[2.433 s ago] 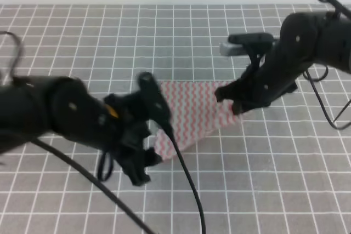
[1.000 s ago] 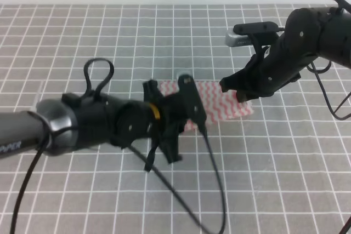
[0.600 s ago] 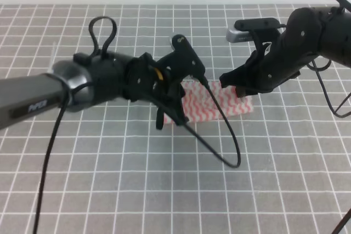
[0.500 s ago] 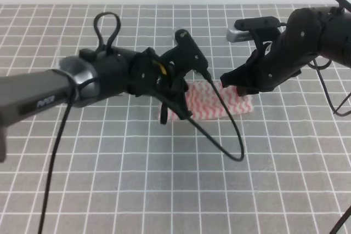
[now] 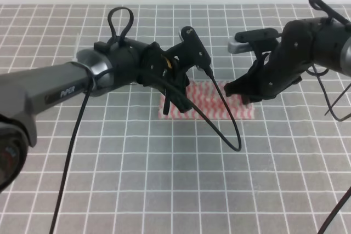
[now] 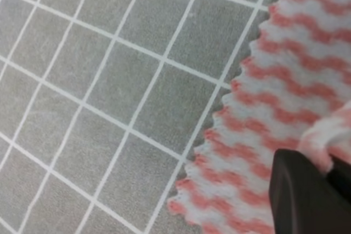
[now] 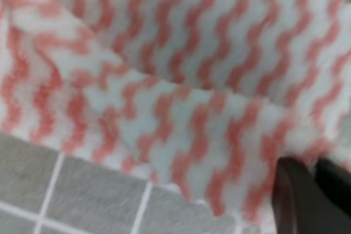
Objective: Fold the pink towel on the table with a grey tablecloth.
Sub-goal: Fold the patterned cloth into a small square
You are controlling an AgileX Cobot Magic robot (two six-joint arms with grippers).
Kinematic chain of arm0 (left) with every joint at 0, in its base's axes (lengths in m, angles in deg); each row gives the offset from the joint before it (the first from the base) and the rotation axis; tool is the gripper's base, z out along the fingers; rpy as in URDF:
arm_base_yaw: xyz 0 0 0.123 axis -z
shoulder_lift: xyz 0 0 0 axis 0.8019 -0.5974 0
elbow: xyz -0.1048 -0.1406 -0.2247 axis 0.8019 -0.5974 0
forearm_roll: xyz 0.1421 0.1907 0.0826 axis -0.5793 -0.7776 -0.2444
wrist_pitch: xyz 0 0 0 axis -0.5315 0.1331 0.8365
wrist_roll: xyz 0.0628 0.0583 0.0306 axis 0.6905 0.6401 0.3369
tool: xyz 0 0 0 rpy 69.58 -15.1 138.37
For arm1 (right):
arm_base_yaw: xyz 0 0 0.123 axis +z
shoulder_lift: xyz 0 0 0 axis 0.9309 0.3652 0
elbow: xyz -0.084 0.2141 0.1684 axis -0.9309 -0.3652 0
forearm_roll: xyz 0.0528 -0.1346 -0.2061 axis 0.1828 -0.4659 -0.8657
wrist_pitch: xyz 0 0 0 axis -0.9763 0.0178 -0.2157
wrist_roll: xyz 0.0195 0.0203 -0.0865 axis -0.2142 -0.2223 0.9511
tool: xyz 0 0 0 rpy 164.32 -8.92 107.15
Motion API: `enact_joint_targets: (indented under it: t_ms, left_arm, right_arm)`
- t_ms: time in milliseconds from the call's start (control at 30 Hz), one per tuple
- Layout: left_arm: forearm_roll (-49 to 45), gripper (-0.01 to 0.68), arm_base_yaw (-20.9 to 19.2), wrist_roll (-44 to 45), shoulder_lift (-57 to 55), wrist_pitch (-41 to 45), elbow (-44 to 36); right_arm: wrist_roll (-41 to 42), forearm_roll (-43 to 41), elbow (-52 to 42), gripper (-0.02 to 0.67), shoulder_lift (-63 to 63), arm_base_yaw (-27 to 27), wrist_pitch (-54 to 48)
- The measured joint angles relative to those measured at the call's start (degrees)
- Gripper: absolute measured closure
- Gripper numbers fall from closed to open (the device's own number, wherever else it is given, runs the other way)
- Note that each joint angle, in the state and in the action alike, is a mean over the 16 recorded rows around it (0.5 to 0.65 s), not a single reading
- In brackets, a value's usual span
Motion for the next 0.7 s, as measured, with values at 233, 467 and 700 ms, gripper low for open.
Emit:
enact_joint_targets:
  t_ms: [233,467,700]
  left_arm:
    - [-0.97,0.672,-0.08,-0.06,-1.71,-1.32,0.8]
    - [-1.06,0.672,-0.36,-0.12,-2.64,-3.96,1.0]
    - [-1.05,0.661,-1.03,-0.1,-3.15,-6.77,1.02]
  right_arm:
    - [-0.09,0.17,-0.03,0.652,0.16,-1.13,2.05]
    - [0.01,0.36,-0.03,0.591,0.22,-1.71,4.73]
    - [0.07,0.36,-0.01,0.488,0.38,-2.01,6.93]
